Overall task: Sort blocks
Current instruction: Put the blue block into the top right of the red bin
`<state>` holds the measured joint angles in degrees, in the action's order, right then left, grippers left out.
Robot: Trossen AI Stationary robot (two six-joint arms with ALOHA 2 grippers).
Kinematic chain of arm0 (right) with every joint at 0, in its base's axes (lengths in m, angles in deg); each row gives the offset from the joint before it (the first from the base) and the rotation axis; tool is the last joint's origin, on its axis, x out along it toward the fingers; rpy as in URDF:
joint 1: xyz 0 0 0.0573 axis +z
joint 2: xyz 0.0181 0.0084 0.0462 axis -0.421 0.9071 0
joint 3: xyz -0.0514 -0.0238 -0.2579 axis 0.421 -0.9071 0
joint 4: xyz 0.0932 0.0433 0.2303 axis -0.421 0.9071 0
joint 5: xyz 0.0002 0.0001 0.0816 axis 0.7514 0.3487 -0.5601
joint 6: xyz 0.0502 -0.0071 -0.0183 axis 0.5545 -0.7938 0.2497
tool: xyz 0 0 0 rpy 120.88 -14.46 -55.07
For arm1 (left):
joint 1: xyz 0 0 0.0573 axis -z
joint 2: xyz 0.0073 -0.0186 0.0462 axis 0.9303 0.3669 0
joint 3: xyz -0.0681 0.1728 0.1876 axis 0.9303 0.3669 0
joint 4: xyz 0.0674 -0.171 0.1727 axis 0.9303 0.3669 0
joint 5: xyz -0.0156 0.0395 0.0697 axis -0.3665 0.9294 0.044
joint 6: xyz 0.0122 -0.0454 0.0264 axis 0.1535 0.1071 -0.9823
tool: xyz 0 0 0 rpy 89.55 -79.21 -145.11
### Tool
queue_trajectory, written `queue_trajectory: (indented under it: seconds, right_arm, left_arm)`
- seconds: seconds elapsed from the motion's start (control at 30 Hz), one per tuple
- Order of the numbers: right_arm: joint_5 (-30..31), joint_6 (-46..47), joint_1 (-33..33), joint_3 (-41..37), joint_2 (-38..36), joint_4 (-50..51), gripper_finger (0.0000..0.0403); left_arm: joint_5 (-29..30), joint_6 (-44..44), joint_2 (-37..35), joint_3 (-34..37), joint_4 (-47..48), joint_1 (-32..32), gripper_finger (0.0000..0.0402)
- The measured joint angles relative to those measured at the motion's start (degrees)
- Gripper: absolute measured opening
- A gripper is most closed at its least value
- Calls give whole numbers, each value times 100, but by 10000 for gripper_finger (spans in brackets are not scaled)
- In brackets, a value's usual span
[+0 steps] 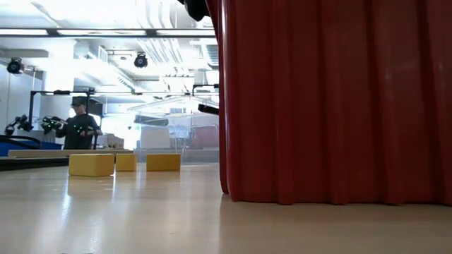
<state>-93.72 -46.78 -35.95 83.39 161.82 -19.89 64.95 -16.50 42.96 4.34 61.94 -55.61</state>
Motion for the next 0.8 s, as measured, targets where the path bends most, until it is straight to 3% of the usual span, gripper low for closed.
queue_trajectory:
  seconds: [0.23,0.6,0.8]
  right_arm:
    - [0,-18,7,209,271,-14,221]
    - [-17,-117,5,256,300,183,126]
    - [-42,-228,5,268,296,325,126]
  left_arm:
    - [-153,65,0,0,14,0,109]
    - [-160,115,4,5,234,4,109]
    - [-173,133,11,11,230,4,114]
